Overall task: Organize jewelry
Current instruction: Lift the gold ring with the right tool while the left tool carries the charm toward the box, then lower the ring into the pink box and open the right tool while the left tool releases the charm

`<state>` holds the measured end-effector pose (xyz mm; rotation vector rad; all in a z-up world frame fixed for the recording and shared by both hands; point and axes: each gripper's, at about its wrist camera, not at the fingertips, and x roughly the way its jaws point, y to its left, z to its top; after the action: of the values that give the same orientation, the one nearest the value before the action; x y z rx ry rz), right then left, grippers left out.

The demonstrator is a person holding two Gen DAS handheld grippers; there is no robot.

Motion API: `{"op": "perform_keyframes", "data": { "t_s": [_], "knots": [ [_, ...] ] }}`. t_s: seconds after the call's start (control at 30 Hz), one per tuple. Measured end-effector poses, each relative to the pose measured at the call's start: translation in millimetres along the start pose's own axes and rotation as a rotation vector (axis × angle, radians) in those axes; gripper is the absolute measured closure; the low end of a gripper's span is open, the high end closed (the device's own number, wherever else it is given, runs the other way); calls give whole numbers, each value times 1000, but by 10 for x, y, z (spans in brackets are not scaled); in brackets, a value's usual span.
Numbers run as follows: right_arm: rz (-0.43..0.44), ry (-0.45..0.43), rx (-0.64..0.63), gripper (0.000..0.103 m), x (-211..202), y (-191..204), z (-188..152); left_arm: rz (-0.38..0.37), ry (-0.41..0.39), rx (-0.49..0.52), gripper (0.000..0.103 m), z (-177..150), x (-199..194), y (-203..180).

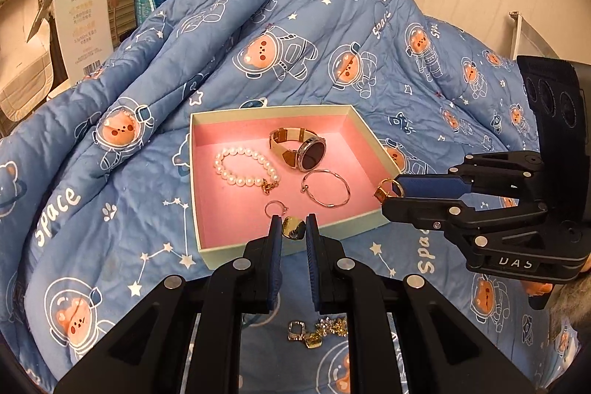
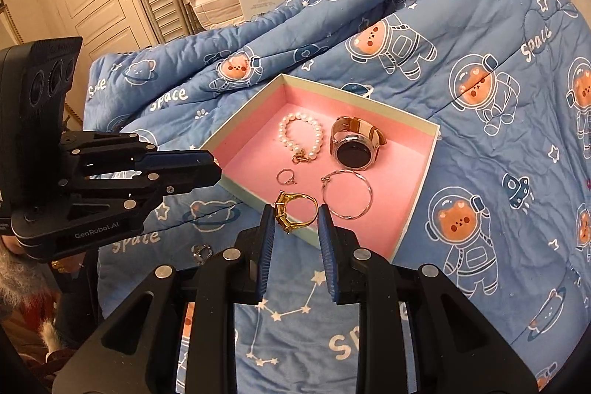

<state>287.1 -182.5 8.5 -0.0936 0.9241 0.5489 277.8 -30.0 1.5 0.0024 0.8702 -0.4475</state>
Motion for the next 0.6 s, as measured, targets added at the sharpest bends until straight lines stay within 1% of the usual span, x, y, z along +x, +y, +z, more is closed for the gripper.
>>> {"op": "perform_keyframes", "data": {
  "t_s": [0.13, 0.3, 0.6],
  "knots": [
    [-21, 17, -6, 78, 89, -68, 80, 25, 18, 26, 90, 110, 97, 14],
    [-37, 43, -13, 78, 200, -123, 158, 30, 52, 27, 90, 215, 227, 59],
    [-71, 139, -20, 78, 526, -215, 287, 51, 188, 46, 90, 332, 625, 125]
  ]
}}
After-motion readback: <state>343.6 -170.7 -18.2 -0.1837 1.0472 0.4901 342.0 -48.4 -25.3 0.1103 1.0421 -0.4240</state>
